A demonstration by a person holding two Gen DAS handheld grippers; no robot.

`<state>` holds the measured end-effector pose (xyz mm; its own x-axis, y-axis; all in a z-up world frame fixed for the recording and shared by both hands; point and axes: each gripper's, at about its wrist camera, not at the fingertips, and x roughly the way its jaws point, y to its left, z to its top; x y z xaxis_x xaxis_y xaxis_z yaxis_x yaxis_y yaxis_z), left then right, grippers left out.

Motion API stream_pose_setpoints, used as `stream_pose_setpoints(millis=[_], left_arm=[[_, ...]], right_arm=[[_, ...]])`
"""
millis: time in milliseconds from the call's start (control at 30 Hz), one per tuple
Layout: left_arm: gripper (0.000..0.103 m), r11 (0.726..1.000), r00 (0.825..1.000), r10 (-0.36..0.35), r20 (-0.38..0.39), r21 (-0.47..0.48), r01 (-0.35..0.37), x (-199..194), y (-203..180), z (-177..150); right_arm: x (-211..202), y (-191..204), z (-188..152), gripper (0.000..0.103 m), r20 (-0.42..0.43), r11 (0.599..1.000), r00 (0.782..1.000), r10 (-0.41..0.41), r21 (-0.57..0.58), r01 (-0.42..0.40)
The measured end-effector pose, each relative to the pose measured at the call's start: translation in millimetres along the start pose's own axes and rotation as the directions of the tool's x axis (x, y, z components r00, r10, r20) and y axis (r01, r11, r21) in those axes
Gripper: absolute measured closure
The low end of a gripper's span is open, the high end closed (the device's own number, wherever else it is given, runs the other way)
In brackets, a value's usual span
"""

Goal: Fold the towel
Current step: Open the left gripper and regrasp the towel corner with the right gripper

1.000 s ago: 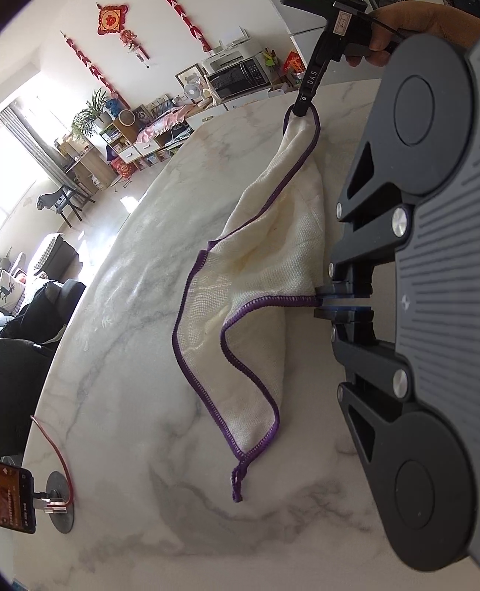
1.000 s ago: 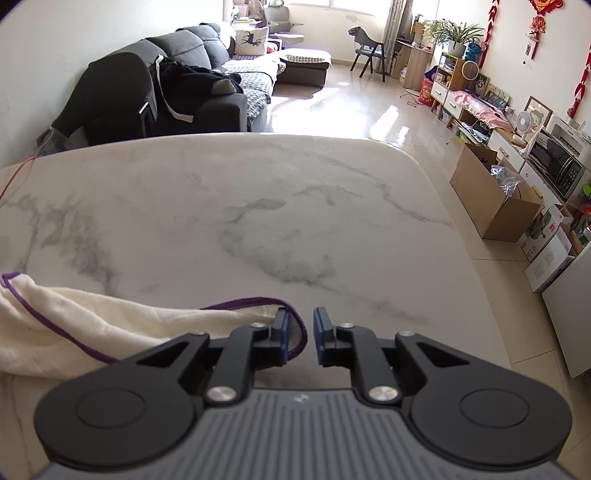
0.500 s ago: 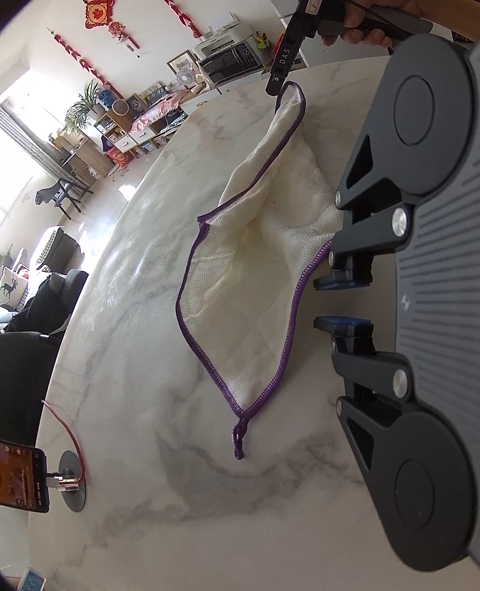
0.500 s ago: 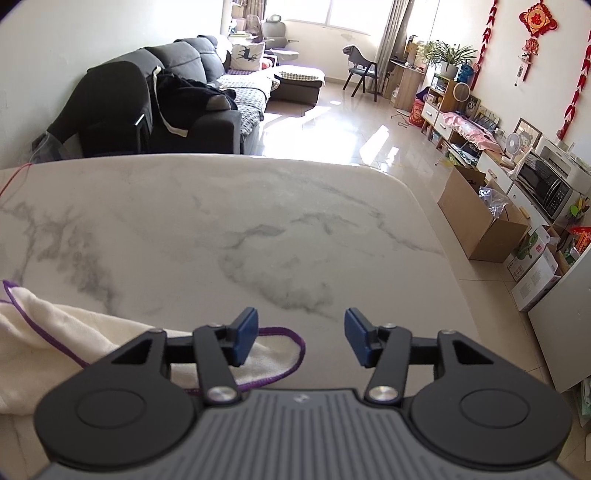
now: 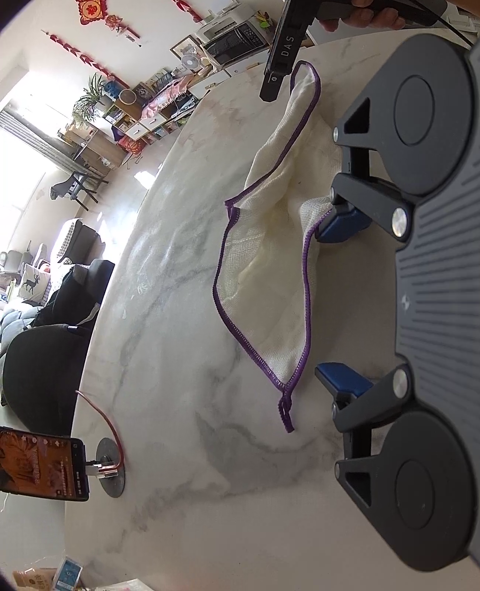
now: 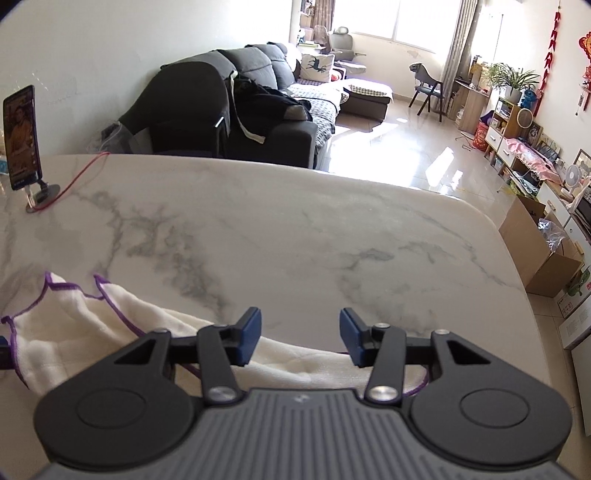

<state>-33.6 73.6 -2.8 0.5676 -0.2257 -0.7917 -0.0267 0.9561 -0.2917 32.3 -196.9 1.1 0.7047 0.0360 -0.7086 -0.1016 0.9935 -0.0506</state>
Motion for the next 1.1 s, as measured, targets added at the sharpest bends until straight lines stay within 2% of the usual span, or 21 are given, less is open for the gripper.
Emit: stream_pose_setpoints(millis=[533,933,1100], left_arm=[[0.029,0.999,1.000,0.024,-0.016,-0.022,-0.024,-6.2,14.8,2.4],[0.029,0.998,0.999,0.042,-0.012,-0.042,-0.043,-11.9,31.3,3.8],[0.029,0.998,0.999,0.041,-0.015,-0.050,-0.042,-12.3,37.5,3.5]], right_arm=[[5.9,78.4,11.0,0.056,-0.009,0.976,0.990,0.144,-0.164,-0.144],[15.9,115.1,16.4,0.057,-0.037,0.954,0.981,0.189,-0.231,-0.193],[23.2,126.8,16.2,0.061,-0.057,0.947,0.980,0.191,-0.253,-0.199]])
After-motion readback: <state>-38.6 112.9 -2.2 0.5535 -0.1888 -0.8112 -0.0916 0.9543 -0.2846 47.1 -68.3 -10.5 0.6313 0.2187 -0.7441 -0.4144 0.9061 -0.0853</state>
